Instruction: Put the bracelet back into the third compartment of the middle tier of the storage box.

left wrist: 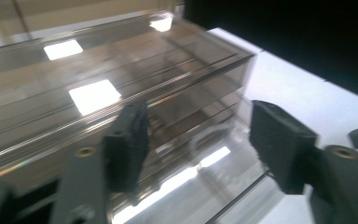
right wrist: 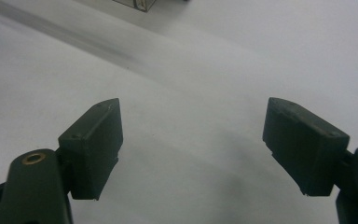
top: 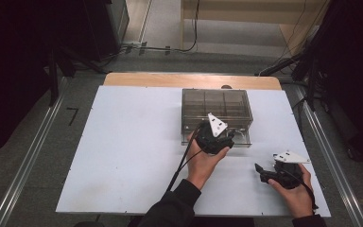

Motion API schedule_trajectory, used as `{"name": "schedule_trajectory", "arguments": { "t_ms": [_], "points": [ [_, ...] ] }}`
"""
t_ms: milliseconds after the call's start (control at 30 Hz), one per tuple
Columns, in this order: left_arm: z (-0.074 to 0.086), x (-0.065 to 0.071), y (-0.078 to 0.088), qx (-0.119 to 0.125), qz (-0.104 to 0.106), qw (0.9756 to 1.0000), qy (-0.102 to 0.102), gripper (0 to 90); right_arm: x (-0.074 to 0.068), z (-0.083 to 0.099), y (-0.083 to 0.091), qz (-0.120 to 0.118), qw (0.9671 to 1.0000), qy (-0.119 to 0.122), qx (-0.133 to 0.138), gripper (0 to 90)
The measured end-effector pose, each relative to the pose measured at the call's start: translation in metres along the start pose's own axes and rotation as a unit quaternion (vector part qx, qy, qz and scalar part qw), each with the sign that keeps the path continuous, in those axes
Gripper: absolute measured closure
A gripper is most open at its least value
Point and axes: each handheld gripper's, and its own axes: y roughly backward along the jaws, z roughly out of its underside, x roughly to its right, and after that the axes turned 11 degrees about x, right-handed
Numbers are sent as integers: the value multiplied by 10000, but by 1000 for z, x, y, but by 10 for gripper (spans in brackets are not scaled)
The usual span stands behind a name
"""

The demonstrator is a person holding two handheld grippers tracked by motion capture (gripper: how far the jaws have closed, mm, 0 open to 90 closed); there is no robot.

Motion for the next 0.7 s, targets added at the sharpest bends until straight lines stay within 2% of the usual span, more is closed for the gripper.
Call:
{"name": "schedule_trajectory", "arguments": {
  "t_ms": [133,267,467,600,700],
  "points": [
    [2,-16,15,-86,-241,9997,23,255,1,0,1,13,10000,7,5,184],
    [6,-37,33,-123,-454,9988,95,235,1,1,2,36,10000,-14,-5,184],
    [15,-72,61,-244,-905,9955,160,224,1,1,2,53,10000,-22,-8,184],
    [23,-89,78,-335,-1101,9932,147,223,0,1,1,50,10000,-7,-15,184],
    [29,-102,93,-346,-1191,9919,287,223,0,1,1,55,10000,-7,-17,184]
  ]
}}
